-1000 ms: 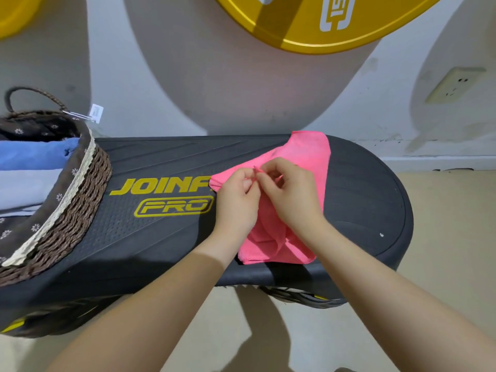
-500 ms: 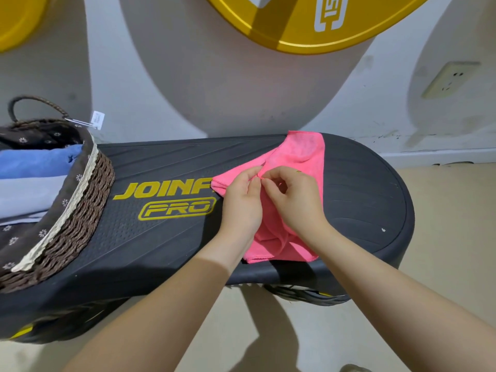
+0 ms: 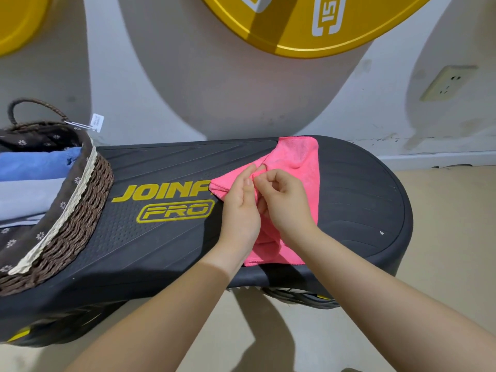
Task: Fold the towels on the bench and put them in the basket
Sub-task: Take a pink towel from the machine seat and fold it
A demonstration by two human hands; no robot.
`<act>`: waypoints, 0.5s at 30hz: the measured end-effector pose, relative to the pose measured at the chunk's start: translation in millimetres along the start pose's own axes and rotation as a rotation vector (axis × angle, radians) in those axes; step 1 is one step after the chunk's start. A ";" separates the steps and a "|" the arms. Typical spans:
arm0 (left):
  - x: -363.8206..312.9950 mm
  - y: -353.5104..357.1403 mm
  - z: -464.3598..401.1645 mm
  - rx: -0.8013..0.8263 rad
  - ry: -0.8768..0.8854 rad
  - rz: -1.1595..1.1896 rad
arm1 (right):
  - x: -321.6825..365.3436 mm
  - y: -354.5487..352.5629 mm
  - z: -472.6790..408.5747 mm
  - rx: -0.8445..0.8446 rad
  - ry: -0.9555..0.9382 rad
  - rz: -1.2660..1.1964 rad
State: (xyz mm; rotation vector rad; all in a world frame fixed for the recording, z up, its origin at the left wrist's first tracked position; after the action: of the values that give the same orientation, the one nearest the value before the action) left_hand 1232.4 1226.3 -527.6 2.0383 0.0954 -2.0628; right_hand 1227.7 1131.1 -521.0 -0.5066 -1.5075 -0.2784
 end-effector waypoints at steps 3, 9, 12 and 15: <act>2.1 3.1 0.3 0.035 -0.020 0.059 | 7.2 1.8 3.6 0.055 -0.061 -0.103; 10.0 -2.3 -8.1 -0.003 -0.186 0.220 | 9.6 12.9 8.2 0.244 -0.014 -0.225; 5.6 -0.8 -12.5 -0.011 -0.234 0.187 | 7.6 3.7 3.4 0.192 -0.117 -0.131; -15.1 -6.9 -23.8 0.000 -0.016 -0.106 | 4.2 3.6 5.6 0.169 -0.408 0.316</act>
State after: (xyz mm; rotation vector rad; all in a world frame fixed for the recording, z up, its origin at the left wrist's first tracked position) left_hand 1254.1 1240.0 -514.1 2.0577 0.2043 -2.1406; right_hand 1224.8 1137.6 -517.5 -0.6833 -1.7948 0.2107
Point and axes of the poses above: each hand's wrist, its own z-axis away from the middle knuckle, its own y-axis out of the palm, x = y × z, the point moved 9 cm from there along -z, towards the middle knuckle, and after that the axes turned 13 degrees about -x, right-handed, at the moved point
